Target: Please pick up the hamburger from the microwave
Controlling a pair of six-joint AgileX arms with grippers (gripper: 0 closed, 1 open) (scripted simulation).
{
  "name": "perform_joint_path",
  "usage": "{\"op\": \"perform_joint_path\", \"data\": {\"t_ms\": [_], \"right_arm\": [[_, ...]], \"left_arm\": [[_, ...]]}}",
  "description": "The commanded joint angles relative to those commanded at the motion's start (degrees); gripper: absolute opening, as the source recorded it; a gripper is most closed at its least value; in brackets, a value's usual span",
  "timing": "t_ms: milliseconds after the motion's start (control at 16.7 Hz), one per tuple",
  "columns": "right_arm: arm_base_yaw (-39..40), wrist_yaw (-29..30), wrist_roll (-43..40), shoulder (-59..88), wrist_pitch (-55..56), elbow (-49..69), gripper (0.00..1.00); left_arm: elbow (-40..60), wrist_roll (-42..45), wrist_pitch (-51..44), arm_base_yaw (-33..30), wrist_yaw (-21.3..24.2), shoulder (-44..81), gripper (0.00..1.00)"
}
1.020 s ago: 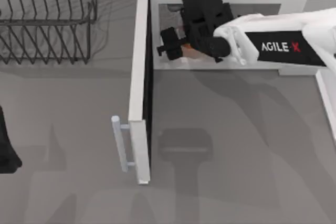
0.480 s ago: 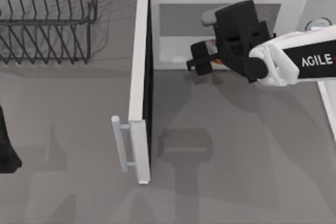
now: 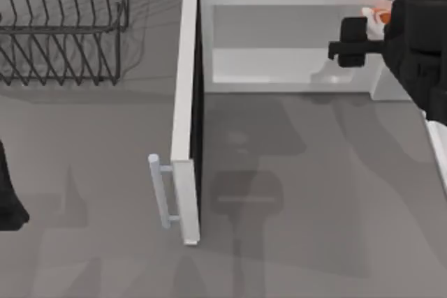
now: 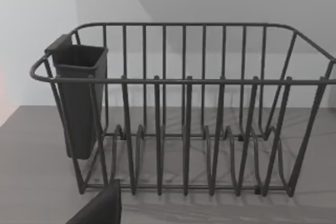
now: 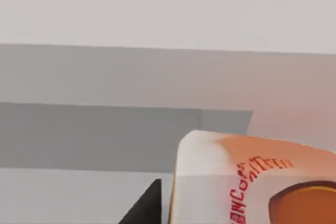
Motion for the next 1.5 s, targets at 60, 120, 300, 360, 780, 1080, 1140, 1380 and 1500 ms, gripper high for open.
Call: {"op": "perform_joint_path", "data": {"t_ms": [60,120,300,360,780,1080,1140,1380,1500], "right_arm": [[-0.32,0.21,0.22,-1.23,0.8,-1.24,0.0],[-0.48,0.31,0.32,-1.82,1.19,-1.83,0.0],[-0.5,0.32,0.34,-1.89,1.24,-1.9,0.0],[-0.12,0.19,0.37,-1.44,1.07,-1.98,0.0],[-0.04,0.62,0.46,9.52,14.66,-4.93,0.0],[-0.3,0.79,0.43,21.27,32.64,-9.35,0.0],[-0.37,0.78,0.41,22.89,34.77,-10.1,0.0],[-0.49,0.75,0.38,25.06,37.43,-11.16,0.0],[-0.49,0.75,0.38,25.06,37.43,-11.16,0.0]], "left_arm": [[0.0,0.0,0.0,0.0,0.0,0.0,1.0],[0.0,0.0,0.0,0.0,0.0,0.0,1.0],[0.0,0.0,0.0,0.0,0.0,0.0,1.0],[0.0,0.0,0.0,0.0,0.0,0.0,1.0],[0.0,0.0,0.0,0.0,0.0,0.0,1.0],[0.0,0.0,0.0,0.0,0.0,0.0,1.0],[0.0,0.0,0.0,0.0,0.0,0.0,1.0],[0.0,0.0,0.0,0.0,0.0,0.0,1.0],[0.0,0.0,0.0,0.0,0.0,0.0,1.0]]}}
